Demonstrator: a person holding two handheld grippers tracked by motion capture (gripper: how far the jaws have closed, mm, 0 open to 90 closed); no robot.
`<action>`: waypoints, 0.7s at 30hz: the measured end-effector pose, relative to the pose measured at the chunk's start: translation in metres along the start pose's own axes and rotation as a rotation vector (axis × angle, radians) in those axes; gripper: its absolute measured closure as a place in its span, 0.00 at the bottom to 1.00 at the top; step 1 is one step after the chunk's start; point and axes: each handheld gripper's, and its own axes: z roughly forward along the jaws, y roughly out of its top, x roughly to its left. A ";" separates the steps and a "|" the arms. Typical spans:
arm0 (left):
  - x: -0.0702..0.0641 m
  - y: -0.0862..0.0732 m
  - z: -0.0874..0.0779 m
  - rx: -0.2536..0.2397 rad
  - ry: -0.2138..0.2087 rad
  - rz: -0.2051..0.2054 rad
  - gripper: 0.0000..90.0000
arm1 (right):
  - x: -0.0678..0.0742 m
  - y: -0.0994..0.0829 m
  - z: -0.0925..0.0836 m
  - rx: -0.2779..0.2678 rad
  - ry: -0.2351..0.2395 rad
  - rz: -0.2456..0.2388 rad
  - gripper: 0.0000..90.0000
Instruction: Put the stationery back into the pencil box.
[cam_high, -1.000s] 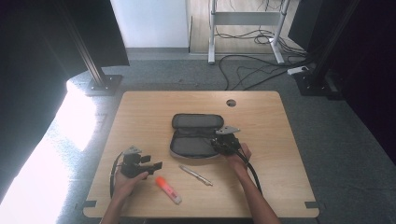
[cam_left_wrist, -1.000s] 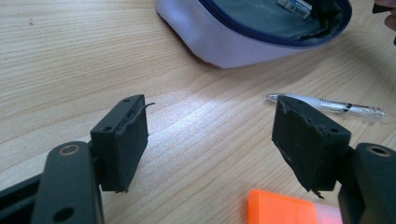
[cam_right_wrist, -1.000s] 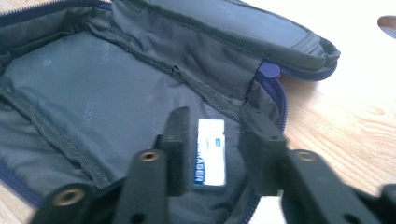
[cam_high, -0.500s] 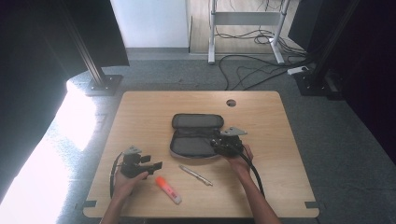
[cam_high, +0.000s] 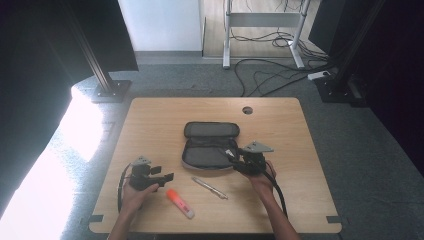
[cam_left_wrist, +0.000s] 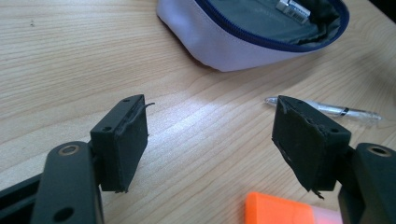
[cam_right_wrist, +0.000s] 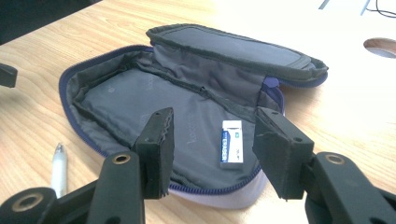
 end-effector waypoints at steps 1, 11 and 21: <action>0.000 0.000 0.000 -0.002 -0.001 0.000 0.30 | 0.000 -0.001 -0.001 -0.001 -0.001 -0.002 0.53; 0.000 0.000 0.000 0.000 0.008 0.006 0.30 | 0.005 -0.011 -0.012 -0.015 0.022 -0.006 0.53; 0.000 -0.001 -0.001 -0.003 0.017 0.002 0.31 | 0.013 -0.020 -0.020 -0.015 0.049 -0.019 0.53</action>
